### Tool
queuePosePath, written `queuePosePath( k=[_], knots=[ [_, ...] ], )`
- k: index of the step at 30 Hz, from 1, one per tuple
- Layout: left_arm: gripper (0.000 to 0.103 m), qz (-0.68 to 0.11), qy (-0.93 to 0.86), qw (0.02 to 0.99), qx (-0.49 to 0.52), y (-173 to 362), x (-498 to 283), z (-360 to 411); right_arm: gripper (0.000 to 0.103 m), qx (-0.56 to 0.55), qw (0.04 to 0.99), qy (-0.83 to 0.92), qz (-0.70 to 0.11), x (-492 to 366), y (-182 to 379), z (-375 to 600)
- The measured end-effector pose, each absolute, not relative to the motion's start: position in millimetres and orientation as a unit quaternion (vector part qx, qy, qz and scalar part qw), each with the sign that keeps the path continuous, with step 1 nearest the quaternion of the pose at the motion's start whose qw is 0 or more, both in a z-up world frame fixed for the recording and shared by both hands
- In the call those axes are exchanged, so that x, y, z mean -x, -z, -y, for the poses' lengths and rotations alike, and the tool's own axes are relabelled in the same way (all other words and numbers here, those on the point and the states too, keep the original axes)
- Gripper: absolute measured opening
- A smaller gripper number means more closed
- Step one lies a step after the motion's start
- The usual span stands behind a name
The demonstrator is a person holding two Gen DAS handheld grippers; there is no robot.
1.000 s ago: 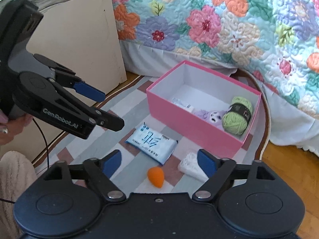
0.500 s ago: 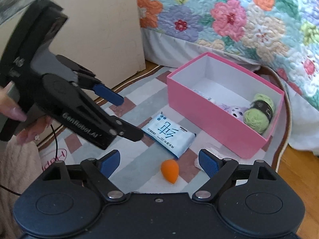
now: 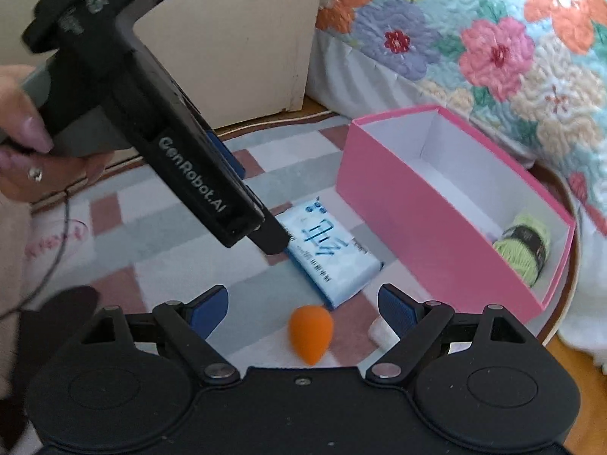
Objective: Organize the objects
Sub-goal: 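Move the left tool down around the orange makeup sponge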
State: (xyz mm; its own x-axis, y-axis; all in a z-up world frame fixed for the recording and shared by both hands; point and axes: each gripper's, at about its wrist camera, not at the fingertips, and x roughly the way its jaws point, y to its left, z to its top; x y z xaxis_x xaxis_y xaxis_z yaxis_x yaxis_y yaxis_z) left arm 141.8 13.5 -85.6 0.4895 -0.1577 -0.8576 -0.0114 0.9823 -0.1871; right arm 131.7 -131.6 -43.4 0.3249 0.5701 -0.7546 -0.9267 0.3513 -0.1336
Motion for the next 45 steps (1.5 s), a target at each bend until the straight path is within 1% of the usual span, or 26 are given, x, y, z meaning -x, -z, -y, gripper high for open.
queuePosePath(
  k=[2,9,16,23,24,25,30,35,38,40,41,43,45],
  knots=[
    [0.08,-0.51,0.042,0.854,0.096,95.1,-143.9,-18.2,0.089,0.288,0.77,-0.486,-0.297,-132.7,48.7,131.1],
    [0.08,-0.538,0.049,0.833,0.12,121.1,-148.3,-19.7,0.089,0.301,0.757,-0.478,-0.33,-138.0,73.3,120.1],
    [0.08,-0.539,0.076,0.824,0.158,132.3,-148.5,-14.7,0.089,0.282,0.758,-0.461,-0.366,-146.3,92.9,118.1],
    [0.078,-0.52,0.094,0.828,0.186,139.4,-148.7,-6.1,0.086,0.256,0.76,-0.452,-0.391,-152.2,110.5,122.1],
    [0.078,-0.519,0.096,0.828,0.188,141.3,-149.5,-4.7,0.085,0.251,0.761,-0.451,-0.394,-152.6,112.7,123.1],
    [0.078,-0.521,0.095,0.827,0.19,144.0,-150.4,-3.2,0.081,0.246,0.761,-0.451,-0.396,-153.0,114.9,124.4],
    [0.078,-0.53,0.079,0.82,0.199,158.1,-155.0,0.4,0.079,0.217,0.764,-0.455,-0.402,-153.0,122.1,131.3],
    [0.078,-0.518,0.097,0.819,0.227,163.7,-155.5,4.1,0.07,0.197,0.77,-0.442,-0.416,-158.1,128.5,135.4],
    [0.071,-0.51,0.105,0.821,0.233,166.3,-156.5,7.9,0.063,0.186,0.769,-0.44,-0.425,-161.3,131.2,139.0],
    [0.06,-0.508,0.106,0.821,0.239,169.0,-157.1,8.6,0.058,0.181,0.771,-0.439,-0.425,-161.5,131.9,140.5],
    [0.057,-0.508,0.105,0.82,0.243,170.1,-157.5,8.0,0.054,0.179,0.771,-0.439,-0.426,-161.6,132.4,140.5],
    [0.044,-0.505,0.106,0.819,0.249,171.6,-157.7,7.1,0.048,0.178,0.771,-0.439,-0.425,-161.8,133.0,140.6],
    [0.036,-0.502,0.103,0.819,0.258,173.1,-157.0,6.8,0.041,0.178,0.774,-0.437,-0.423,-162.5,133.1,140.9]
  ],
)
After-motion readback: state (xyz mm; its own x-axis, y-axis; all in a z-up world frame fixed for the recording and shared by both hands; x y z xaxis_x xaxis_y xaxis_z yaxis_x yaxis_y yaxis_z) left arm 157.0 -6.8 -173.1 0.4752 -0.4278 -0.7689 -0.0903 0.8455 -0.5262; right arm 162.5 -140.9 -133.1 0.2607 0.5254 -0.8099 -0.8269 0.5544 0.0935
